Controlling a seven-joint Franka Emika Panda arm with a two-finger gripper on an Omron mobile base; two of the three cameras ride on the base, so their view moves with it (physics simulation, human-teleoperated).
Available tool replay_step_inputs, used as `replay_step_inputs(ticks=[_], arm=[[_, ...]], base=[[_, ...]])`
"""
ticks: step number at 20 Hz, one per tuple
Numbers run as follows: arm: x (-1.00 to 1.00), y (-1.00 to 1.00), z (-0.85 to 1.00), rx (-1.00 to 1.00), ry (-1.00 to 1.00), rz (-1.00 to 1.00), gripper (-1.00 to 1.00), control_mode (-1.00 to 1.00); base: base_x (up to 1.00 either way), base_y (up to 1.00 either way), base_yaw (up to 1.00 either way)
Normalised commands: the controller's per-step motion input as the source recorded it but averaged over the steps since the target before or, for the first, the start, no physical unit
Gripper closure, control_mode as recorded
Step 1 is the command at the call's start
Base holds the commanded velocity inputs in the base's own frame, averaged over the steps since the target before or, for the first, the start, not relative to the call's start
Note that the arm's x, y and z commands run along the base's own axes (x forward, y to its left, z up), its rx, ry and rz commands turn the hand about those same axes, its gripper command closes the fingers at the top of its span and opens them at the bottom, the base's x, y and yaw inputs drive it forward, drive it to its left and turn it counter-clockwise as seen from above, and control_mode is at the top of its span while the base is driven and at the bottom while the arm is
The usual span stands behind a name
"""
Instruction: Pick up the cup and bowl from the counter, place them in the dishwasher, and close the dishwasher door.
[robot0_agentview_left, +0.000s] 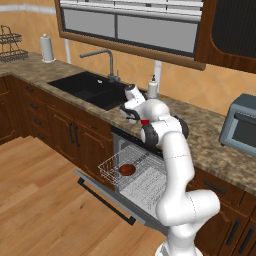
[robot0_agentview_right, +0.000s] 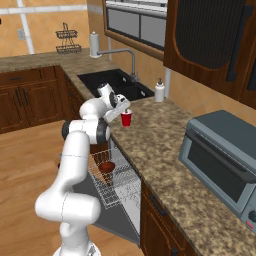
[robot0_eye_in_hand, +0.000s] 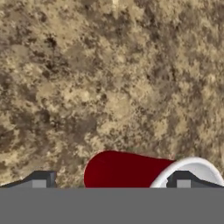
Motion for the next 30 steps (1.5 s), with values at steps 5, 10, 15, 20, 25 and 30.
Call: replay_step_inputs(ticks=[5,10,15,20,25,30], arm=[[0.04,0.00,-0.13,0.01,0.00,0.08,-1.00,-1.00],[-0.26,0.00,0.00,0.02,0.00,0.01,1.00,-1.00],[-0.45,0.00,-0.09,0.05,0.03,0.00,1.00,-1.00],[-0.56,0.00,-0.10,0.04,0.00,0.00,1.00,-1.00],[-0.64,0.00,0.01,0.03,0.00,0.00,1.00,-1.00],[-1.00,0.21,0.39,0.01,-0.21,0.00,1.00,-1.00]], base=[[0.00,0.00,0.00],[0.00,0.00,0.00],[0.00,0.00,0.00],[0.00,0.00,0.00],[0.00,0.00,0.00],[0.00,0.00,0.00]])
